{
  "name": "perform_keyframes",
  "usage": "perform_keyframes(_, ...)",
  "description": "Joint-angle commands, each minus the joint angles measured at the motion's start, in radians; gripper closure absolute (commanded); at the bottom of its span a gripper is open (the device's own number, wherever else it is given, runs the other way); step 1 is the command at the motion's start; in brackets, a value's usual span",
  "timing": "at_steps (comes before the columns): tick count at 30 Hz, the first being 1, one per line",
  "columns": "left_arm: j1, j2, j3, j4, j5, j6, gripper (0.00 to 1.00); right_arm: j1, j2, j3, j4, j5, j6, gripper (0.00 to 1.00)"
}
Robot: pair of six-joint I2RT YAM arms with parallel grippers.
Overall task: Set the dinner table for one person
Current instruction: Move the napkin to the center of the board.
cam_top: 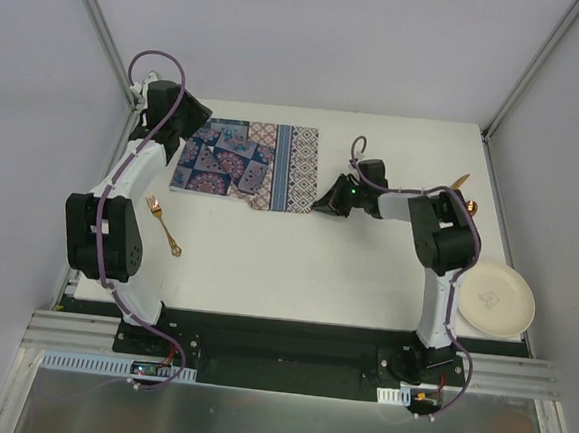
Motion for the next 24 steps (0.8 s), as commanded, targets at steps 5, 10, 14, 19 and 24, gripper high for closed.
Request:
perform_keyframes(5,0.012,-0.076,-0.034,0.028,0.006,0.007,0.52,-0.01,-0.461,-0.4,0.001,0.064,-0.112,0.99)
perform_keyframes(10,0.012,-0.084,-0.034,0.04,0.023,0.002,0.52,0.027,-0.761,-0.584,-0.165,0.144,-0.169,1.0)
perform_keyframes(14,0.012,-0.084,-0.044,0.057,0.035,-0.013,0.52,0.107,-1.041,-0.7,-0.325,0.227,-0.141,0.99)
perform_keyframes(19,0.004,-0.087,-0.065,0.086,0.049,-0.032,0.52,0.185,-1.227,-0.809,-0.387,0.271,-0.034,1.0)
perform_keyframes(24,-0.007,-0.075,-0.071,0.104,0.058,-0.036,0.52,0.22,-1.284,-0.785,-0.503,0.328,-0.051,0.86)
